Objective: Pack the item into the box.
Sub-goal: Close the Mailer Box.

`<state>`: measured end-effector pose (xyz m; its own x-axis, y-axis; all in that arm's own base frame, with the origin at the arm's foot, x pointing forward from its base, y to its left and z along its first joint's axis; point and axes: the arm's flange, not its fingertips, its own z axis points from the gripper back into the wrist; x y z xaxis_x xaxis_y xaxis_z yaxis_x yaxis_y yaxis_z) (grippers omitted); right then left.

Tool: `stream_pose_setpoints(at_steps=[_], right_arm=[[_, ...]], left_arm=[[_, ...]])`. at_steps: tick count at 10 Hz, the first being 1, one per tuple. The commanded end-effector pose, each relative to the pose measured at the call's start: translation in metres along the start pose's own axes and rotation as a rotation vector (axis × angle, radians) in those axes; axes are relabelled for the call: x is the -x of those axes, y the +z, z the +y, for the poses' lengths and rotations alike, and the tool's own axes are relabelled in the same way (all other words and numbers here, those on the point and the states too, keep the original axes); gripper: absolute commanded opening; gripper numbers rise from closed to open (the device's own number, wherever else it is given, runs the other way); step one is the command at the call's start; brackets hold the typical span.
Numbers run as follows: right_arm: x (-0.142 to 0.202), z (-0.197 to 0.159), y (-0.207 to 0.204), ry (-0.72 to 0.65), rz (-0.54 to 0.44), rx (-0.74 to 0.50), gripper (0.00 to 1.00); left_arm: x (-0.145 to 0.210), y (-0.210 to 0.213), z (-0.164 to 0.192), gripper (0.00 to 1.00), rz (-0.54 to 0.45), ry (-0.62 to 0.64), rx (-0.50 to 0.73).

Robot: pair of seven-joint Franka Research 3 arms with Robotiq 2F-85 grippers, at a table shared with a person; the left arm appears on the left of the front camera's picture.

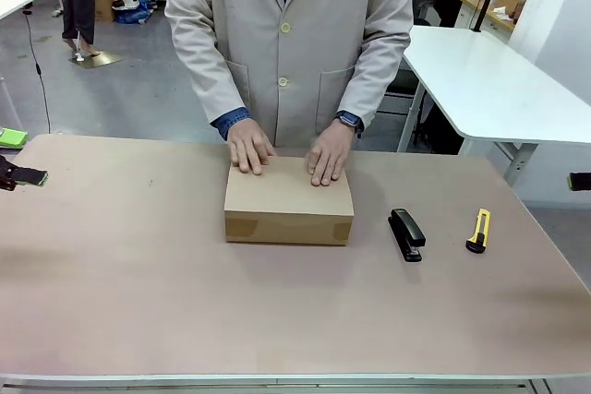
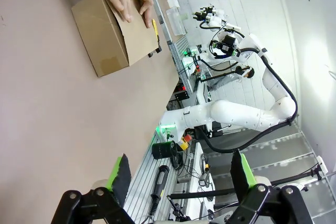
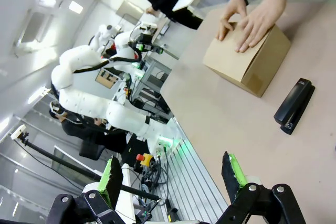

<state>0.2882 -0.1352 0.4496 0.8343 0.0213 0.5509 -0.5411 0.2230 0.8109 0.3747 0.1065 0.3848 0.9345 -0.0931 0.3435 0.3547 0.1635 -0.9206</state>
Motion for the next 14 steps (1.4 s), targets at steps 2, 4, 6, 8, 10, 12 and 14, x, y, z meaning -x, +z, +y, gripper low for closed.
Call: stream_pose_setpoints(at_steps=[2,4,6,8,10,12,14], right_arm=[[0.0027,0.0006,-0.0003,0.005,-0.006,-0.001,1.0],[0.0027,0.0006,-0.0003,0.005,-0.006,-0.001,1.0],[0.0027,0.0006,-0.0003,0.005,-0.006,-0.001,1.0],[0.0027,0.0006,-0.0003,0.005,-0.006,-0.001,1.0],[0.0027,0.0006,-0.0003,0.005,-0.006,-0.001,1.0],[0.0027,0.0006,-0.0003,0.005,-0.006,-0.001,1.0],[0.0027,0.0006,-0.0003,0.005,-0.006,-0.001,1.0]], left_arm=[[0.0041,0.0008,-0.0001,1.0,-0.003,-0.02,-0.002],[0.0041,0.0008,-0.0001,1.0,-0.003,-0.02,-0.002],[0.0041,0.0008,-0.0001,1.0,-0.003,-0.02,-0.002],[0.0041,0.0008,-0.0001,1.0,-0.003,-0.02,-0.002],[0.0041,0.0008,-0.0001,1.0,-0.003,-0.02,-0.002],[0.0041,0.0008,-0.0001,1.0,-0.003,-0.02,-0.002],[0.0041,0.0008,-0.0001,1.0,-0.003,-0.02,-0.002]])
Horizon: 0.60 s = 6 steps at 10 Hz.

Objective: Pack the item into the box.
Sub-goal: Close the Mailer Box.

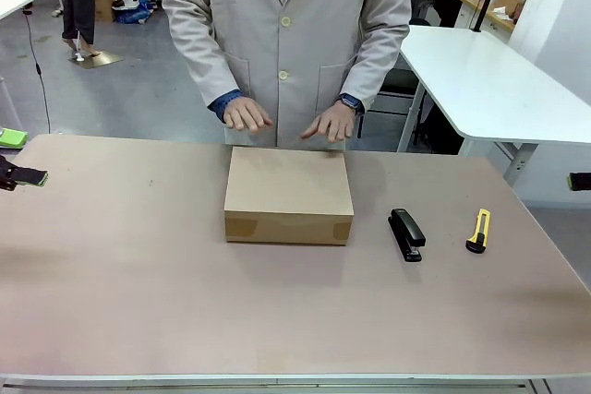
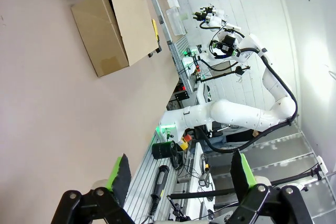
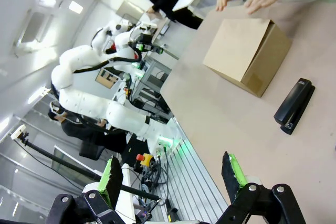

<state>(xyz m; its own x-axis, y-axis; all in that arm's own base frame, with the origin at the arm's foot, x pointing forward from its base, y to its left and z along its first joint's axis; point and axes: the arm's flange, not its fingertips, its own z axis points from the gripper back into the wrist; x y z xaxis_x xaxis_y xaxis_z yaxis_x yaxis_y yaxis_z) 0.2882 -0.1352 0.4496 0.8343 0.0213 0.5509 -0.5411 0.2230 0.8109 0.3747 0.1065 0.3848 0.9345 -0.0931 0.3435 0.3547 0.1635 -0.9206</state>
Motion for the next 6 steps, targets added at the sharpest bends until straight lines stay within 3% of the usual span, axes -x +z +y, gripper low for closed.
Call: stream_pose_setpoints(at_steps=[1,6], right_arm=[[0.0027,0.0006,-0.0003,0.005,-0.006,-0.001,1.0],[0.0027,0.0006,-0.0003,0.005,-0.006,-0.001,1.0]], left_arm=[[0.0041,0.0008,-0.0001,1.0,-0.003,-0.02,-0.002],[0.0041,0.0008,-0.0001,1.0,-0.003,-0.02,-0.002]])
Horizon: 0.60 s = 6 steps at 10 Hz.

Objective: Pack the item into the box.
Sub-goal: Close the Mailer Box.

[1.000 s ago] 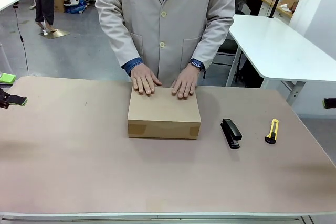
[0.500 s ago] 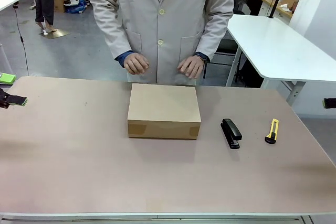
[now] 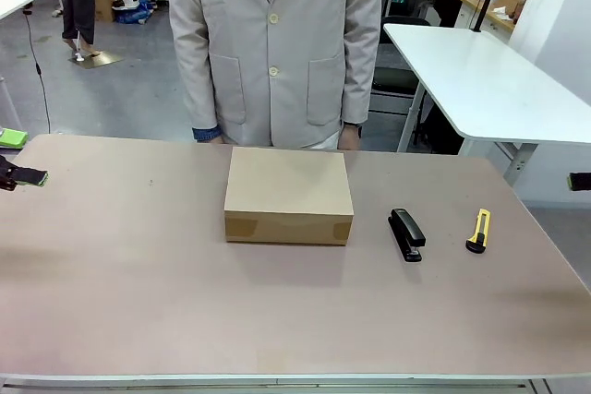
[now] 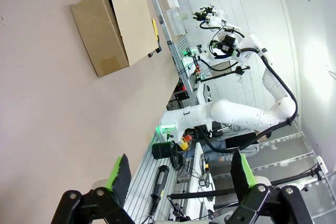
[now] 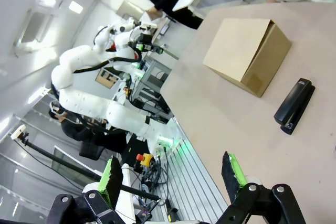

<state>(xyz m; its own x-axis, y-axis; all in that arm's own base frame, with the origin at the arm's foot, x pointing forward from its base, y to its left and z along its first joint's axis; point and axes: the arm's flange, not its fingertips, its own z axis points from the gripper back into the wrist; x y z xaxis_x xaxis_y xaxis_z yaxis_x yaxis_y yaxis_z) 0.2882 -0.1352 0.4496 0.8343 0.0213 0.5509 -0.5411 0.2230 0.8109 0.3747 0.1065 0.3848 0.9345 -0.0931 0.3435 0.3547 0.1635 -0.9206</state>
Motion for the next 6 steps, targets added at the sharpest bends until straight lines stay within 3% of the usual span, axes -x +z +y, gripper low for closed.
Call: stream_pose_setpoints(at_steps=[1,6], right_arm=[[0.0027,0.0006,-0.0003,0.005,-0.006,-0.001,1.0],[0.0027,0.0006,-0.0003,0.005,-0.006,-0.001,1.0]], left_arm=[[0.0041,0.0008,-0.0001,1.0,-0.003,-0.02,-0.002],[0.0041,0.0008,-0.0001,1.0,-0.003,-0.02,-0.002]])
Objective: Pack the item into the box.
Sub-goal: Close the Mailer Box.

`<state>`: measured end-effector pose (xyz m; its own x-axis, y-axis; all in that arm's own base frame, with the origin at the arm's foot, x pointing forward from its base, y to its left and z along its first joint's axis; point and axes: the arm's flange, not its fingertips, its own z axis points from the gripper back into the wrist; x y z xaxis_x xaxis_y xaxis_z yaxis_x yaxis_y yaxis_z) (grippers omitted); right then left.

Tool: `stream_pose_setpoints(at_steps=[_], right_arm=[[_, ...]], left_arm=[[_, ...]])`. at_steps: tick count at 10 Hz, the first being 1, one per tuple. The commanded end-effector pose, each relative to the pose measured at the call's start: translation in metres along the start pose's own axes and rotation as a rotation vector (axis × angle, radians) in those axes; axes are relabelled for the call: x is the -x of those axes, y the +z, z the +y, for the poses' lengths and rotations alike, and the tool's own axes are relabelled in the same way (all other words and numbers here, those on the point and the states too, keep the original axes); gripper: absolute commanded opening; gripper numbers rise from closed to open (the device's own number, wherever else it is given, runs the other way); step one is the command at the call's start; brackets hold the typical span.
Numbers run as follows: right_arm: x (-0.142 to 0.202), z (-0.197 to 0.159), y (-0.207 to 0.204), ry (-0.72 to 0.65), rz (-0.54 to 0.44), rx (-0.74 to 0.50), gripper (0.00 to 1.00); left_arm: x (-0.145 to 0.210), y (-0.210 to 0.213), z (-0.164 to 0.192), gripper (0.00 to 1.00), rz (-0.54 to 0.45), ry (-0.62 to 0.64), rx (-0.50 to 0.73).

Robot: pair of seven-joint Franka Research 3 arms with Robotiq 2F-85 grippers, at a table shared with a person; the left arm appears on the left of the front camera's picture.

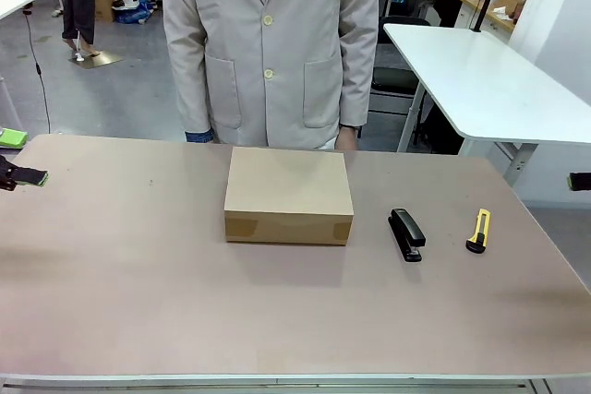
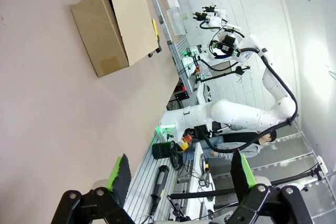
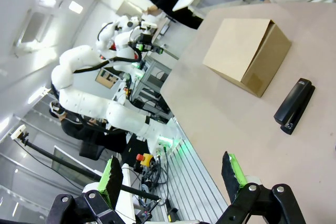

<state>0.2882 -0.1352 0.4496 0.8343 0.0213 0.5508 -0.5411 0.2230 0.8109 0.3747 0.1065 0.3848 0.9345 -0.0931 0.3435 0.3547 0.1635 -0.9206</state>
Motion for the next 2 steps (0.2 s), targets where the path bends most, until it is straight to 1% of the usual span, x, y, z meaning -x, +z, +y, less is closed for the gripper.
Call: stream_pose_setpoints(at_steps=[1,2], right_arm=[[0.0027,0.0006,-0.0003,0.005,-0.006,-0.001,1.0],[0.0027,0.0006,-0.0003,0.005,-0.006,-0.001,1.0]], left_arm=[[0.0041,0.0008,-0.0001,1.0,-0.003,-0.02,-0.002],[0.0041,0.0008,-0.0001,1.0,-0.003,-0.02,-0.002]])
